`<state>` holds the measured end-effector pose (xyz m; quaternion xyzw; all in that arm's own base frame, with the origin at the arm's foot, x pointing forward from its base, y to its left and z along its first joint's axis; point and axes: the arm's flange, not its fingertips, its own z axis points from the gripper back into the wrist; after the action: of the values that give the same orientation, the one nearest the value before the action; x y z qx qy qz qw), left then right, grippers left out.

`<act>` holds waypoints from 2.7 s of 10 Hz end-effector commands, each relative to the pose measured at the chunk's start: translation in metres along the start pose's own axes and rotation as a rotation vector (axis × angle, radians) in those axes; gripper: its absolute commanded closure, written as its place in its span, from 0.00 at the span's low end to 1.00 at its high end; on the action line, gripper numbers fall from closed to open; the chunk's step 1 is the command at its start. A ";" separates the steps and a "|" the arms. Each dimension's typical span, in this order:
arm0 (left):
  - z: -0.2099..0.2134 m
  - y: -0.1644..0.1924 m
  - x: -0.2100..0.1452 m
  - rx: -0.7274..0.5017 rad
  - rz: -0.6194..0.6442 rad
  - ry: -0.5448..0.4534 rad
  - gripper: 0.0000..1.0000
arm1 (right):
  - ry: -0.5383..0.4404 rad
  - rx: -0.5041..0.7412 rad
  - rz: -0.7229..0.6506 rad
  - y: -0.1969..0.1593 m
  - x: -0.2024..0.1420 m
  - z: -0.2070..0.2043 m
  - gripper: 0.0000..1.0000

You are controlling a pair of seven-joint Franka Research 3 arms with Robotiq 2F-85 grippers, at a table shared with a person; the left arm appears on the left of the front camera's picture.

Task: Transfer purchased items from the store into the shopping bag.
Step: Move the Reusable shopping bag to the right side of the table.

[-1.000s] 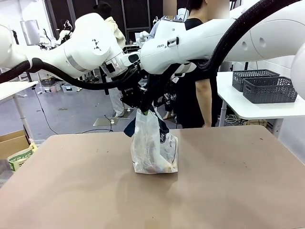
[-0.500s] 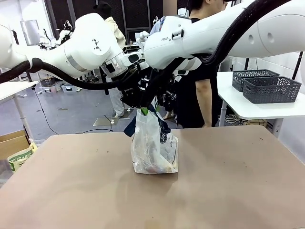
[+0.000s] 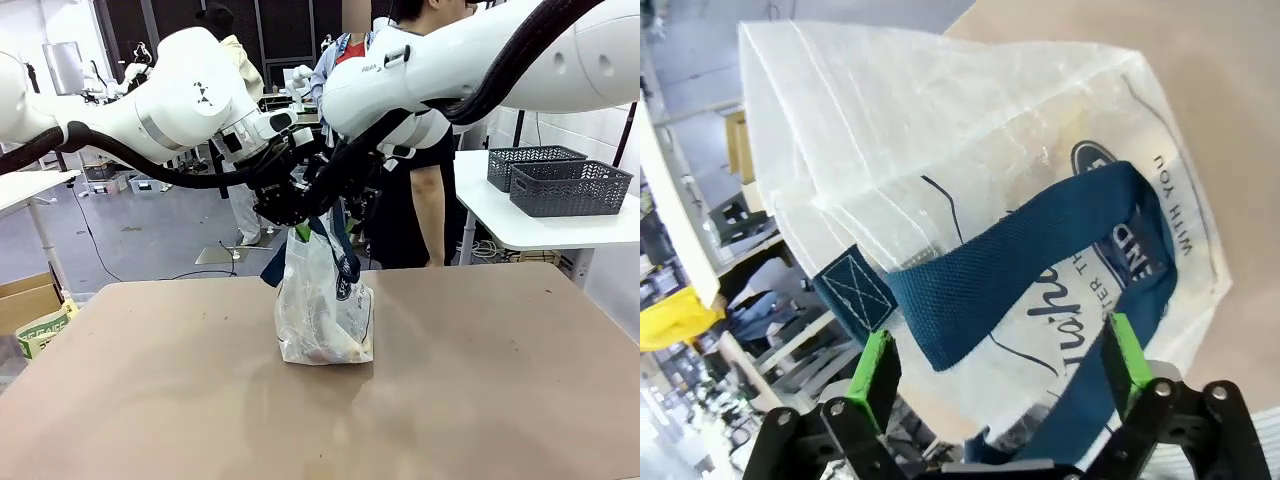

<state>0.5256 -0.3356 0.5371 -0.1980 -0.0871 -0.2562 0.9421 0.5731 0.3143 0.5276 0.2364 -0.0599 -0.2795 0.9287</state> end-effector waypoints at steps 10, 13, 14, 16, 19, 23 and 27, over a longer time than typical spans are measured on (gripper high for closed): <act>0.000 0.001 0.000 0.001 0.009 0.004 1.00 | 0.119 0.298 0.761 -0.104 0.057 0.120 0.00; 0.000 0.001 0.000 0.001 0.009 0.004 1.00 | 0.153 0.300 0.947 -0.105 0.061 0.106 0.00; 0.000 0.001 0.000 0.001 0.009 0.004 1.00 | 0.110 0.262 0.869 -0.096 0.056 0.124 0.00; 0.000 0.001 0.000 0.001 0.009 0.004 1.00 | 0.110 0.262 0.869 -0.096 0.056 0.124 0.00; 0.000 0.001 0.000 0.001 0.009 0.004 1.00 | 0.110 0.262 0.869 -0.096 0.056 0.124 0.00; 0.000 0.001 0.000 0.001 0.009 0.004 1.00 | 0.110 0.262 0.869 -0.096 0.056 0.124 0.00; 0.000 -0.001 0.001 0.002 -0.001 0.001 1.00 | 0.110 0.262 0.869 -0.096 0.056 0.124 0.00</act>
<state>0.5255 -0.3363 0.5374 -0.1984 -0.0872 -0.2566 0.9419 0.5428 0.1627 0.5894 0.3196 -0.1368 0.1671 0.9226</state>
